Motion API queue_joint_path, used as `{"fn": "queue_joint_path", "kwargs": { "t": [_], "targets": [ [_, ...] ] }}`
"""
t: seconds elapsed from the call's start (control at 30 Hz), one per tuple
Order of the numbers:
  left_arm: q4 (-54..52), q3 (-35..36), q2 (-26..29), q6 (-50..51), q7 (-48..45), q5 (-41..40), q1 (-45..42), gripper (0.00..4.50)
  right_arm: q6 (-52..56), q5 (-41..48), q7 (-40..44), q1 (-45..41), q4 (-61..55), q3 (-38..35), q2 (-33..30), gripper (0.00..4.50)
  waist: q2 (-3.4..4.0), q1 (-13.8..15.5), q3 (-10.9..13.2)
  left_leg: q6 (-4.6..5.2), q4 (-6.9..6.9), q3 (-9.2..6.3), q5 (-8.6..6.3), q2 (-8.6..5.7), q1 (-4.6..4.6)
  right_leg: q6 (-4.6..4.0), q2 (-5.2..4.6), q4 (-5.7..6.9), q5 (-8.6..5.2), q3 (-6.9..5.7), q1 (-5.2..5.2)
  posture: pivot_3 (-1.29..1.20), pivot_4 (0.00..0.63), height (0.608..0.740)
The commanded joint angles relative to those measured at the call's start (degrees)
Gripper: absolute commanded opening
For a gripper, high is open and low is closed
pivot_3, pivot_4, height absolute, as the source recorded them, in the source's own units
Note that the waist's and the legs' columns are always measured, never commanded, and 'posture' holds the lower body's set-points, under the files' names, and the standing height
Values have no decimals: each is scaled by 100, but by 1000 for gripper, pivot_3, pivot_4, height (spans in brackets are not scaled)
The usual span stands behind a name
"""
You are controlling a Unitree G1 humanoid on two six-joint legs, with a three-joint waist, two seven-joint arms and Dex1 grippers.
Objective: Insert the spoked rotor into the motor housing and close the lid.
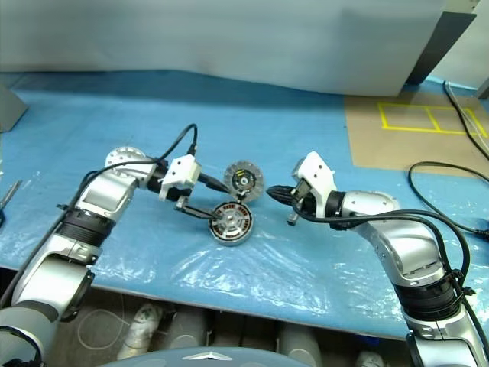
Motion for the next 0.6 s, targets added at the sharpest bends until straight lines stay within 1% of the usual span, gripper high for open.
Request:
{"fn": "queue_joint_path", "kwargs": {
  "t": [0.03, 0.17, 0.23, 0.33, 0.43, 0.53, 0.6],
  "targets": [
    [-377, 356, 175, 184, 54, -312, -73, 3111, -79, 76, 50, -21, -173, -2, 1, 0, 0, 2, 0, 0, 0, 0, 0, 0, 0, 0, 0, 0, 0, 0, 0, 0, 150, 740],
    [-550, 694, 244, 639, 506, -504, 34, 3111, -30, 236, 285, -156, -187, 164, 43, 0, 0, -3, 0, 0, 0, 0, 0, 0, 0, 0, 0, 0, 0, -1, 0, 0, 150, 740],
    [-581, 823, 268, 789, 795, -507, 195, 3111, -102, 171, 456, -319, -46, 429, 95, 0, 0, -17, 0, 0, 0, 0, 0, 1, 1, 0, 0, 1, 0, 0, 0, 0, 150, 740],
    [-640, 1118, 223, 1262, 1269, -699, 480, 3111, -241, 37, 689, -685, 417, 905, 384, 0, 2, -74, -1, 0, 0, 1, 0, 1, 8, -1, 1, 5, 0, 2, 2, 0, 150, 740],
    [-707, 1319, 141, 1423, 1723, -762, 690, 3111, -410, -85, 929, -992, 946, 1292, 706, 0, 1, -81, 0, 0, 4, -2, 0, 2, 1, -1, 1, 5, -1, -3, 1, 0, 150, 740],
    [-859, 1428, 136, 1640, 1924, -890, 849, 3111, -459, -124, 1059, -1255, 1474, 1436, 1009, 0, 1, -74, 0, 1, 17, -7, 0, 2, -14, -2, -1, 4, 0, -9, 0, 0, 150, 740],
    [-889, 1442, 162, 1609, 2036, -850, 938, 3111, -575, -257, 1091, -1377, 1849, 1536, 1172, 0, 1, -77, -1, 1, 20, -8, 0, 2, -17, -2, -2, 3, 0, -10, 0, 0, 150, 740]
  ]
}}
